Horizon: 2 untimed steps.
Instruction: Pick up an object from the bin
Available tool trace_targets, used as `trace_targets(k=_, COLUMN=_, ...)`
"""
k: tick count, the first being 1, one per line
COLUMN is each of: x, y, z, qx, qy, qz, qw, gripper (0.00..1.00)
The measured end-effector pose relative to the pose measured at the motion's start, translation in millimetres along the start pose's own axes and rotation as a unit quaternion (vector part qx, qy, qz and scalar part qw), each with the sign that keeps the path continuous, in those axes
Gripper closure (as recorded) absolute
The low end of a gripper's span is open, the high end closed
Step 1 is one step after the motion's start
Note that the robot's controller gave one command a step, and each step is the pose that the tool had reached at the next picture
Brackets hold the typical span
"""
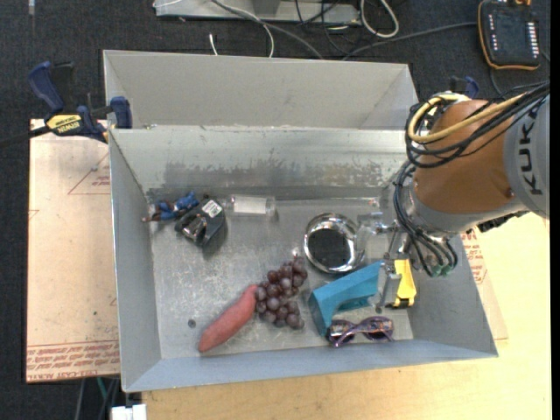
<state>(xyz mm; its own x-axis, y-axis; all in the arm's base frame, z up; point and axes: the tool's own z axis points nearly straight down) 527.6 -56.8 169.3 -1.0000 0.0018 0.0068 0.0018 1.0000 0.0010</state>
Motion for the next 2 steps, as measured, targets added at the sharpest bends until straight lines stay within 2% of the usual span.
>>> trace_targets(k=1, x=-1.5, y=0, z=-4, qx=0.000, qy=-0.0037, qz=-0.001, qw=1.0000, gripper=0.00)
trace_targets(k=2, x=11.9, y=7, z=79, qx=-0.001, qy=-0.0022, qz=0.204, qw=0.9789, gripper=0.00)
